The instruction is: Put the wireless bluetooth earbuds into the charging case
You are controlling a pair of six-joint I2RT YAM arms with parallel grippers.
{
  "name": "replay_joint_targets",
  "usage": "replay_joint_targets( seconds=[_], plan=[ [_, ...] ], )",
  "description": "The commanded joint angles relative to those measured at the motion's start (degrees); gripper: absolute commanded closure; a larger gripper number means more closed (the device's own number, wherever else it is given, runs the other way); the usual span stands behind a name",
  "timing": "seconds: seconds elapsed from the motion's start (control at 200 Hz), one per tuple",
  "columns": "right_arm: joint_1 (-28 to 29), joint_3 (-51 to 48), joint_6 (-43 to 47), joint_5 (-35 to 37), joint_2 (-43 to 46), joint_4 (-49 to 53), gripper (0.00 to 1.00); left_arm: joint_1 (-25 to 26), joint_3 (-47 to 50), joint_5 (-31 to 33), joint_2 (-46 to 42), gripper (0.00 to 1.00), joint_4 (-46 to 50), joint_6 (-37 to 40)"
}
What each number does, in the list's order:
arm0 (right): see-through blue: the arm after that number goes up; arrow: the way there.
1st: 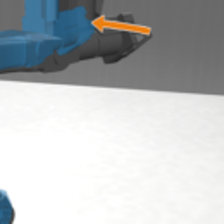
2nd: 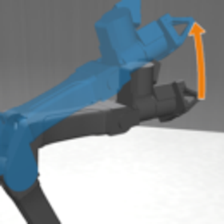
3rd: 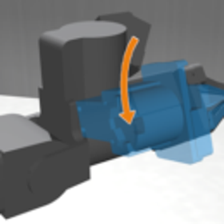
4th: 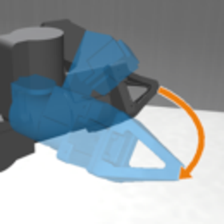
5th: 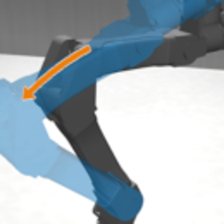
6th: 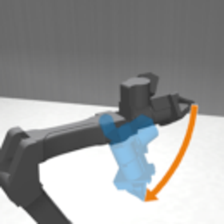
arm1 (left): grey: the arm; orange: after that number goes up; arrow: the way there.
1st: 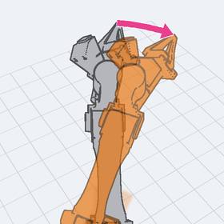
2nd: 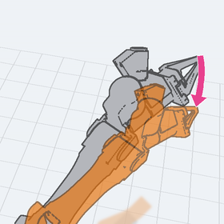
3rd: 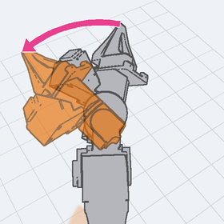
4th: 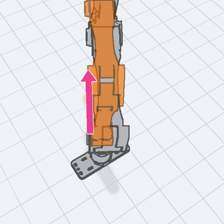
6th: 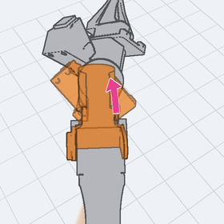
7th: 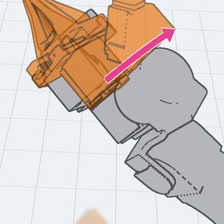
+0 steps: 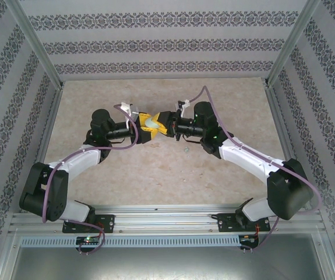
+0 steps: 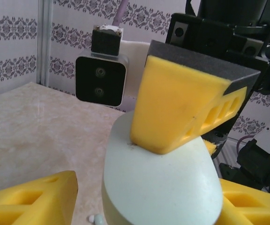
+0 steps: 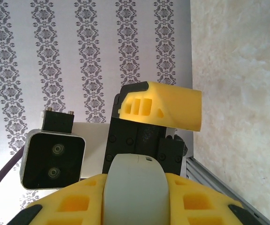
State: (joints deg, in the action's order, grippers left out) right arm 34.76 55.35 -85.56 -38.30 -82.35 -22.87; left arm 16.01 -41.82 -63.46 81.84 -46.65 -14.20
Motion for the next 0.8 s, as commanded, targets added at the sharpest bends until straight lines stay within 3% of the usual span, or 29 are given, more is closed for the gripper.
replay_joint_targets(
  seconds=[0.0,0.15,0.425,0.794],
  plan=[
    [0.7,0.5,-0.7,-1.2,-0.5,-3.0,0.81,-0.7,0.8,-2.0,1.7,0.41,-9.6,-5.9],
    [0.7,-0.3,-0.9,-1.2,-0.3,-3.7,0.81,-0.8,0.7,-3.0,2.6,0.52,-11.1,-7.5],
    [0.2,-2.4,-1.5,0.0,1.0,-4.9,0.81,-1.3,1.5,-2.5,1.5,0.41,-10.9,-7.8],
    [-0.1,-2.6,-2.6,0.4,1.1,-6.7,0.82,-1.5,1.8,-3.1,1.2,0.48,-10.1,-7.8]
  ],
)
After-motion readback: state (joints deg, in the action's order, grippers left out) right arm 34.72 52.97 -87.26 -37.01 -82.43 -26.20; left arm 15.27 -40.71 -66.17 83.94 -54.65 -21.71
